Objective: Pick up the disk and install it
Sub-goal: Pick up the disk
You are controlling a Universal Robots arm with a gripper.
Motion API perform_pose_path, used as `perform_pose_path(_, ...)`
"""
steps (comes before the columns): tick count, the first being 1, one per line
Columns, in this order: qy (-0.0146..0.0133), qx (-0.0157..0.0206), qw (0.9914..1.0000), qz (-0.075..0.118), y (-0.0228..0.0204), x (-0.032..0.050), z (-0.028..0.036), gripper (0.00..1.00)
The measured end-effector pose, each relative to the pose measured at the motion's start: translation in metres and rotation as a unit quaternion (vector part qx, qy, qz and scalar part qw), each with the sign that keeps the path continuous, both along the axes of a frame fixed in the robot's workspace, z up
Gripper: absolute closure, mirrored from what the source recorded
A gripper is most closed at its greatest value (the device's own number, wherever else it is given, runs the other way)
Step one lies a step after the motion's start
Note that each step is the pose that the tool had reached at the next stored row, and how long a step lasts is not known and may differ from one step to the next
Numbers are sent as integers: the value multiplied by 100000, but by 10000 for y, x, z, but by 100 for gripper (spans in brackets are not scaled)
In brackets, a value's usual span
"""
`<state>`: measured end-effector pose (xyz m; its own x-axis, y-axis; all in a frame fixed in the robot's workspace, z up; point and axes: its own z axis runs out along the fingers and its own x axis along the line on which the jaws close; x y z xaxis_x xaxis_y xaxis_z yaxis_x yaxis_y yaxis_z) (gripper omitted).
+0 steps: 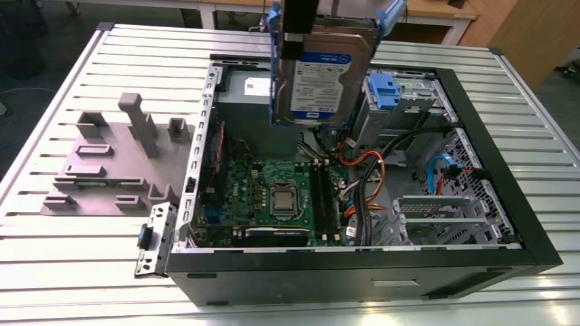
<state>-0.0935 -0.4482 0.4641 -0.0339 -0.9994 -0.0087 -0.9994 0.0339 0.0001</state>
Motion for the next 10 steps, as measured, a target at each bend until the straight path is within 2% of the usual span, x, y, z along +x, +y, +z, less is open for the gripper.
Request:
perform_pose_path(2, 7, 3, 100000, 3, -15, 51, -8, 64)
perform_pose_path(6, 14, 9, 100000, 1, -67, 93, -18, 64)
perform_pose_path(10, 12, 8, 100000, -5, -67, 94, -19, 64)
